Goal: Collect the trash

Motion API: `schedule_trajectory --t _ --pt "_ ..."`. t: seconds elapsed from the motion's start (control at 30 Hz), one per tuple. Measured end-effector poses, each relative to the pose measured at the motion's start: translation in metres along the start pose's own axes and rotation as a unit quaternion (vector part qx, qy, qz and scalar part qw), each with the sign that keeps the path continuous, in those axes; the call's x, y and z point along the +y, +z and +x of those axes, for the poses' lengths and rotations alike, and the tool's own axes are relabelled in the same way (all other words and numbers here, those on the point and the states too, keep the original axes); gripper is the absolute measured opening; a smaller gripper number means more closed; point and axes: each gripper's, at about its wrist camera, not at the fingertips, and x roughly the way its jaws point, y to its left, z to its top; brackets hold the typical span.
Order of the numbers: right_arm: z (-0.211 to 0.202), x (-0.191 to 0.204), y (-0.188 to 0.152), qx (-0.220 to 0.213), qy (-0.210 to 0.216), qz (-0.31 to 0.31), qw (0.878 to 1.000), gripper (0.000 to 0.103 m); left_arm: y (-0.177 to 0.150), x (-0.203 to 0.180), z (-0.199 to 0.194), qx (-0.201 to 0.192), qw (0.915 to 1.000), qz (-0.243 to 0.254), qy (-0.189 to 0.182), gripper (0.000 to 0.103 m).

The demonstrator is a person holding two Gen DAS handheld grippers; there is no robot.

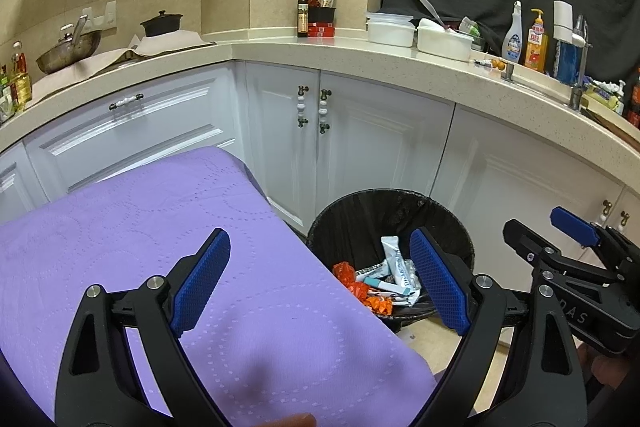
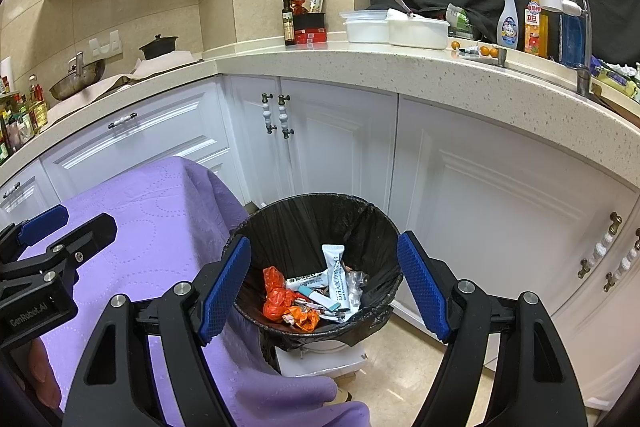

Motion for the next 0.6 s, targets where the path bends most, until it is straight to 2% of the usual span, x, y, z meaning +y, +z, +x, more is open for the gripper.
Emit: schedule_trajectory --t 0.03,0.2,0.37,0.6 --pt "-0.0003 0.0001 -0.0006 0.0 0.0 0.0 1.0 0.073 -0.0009 0.0004 0.0001 0.0 1.0 0.001 0.001 0.096" --pt "0.0006 0.0 -0.0023 0.002 -0.002 0.003 1.0 0.074 -0.002 -0.0032 -0.0019 -0.015 0.9999 0.007 0.001 0.098" --pt "0.0 -0.0002 -0.003 0.001 -0.002 0.004 1.0 0.073 -0.0013 -0.0075 -0.0043 -0.028 0.9993 0.026 0.002 0.098" --pt "-0.0001 -0.0003 -0.0041 0.0 -0.003 0.005 1.0 0.074 -0.0007 -0.0005 -0.0035 -0.022 0.9994 0.022 0.013 0.098"
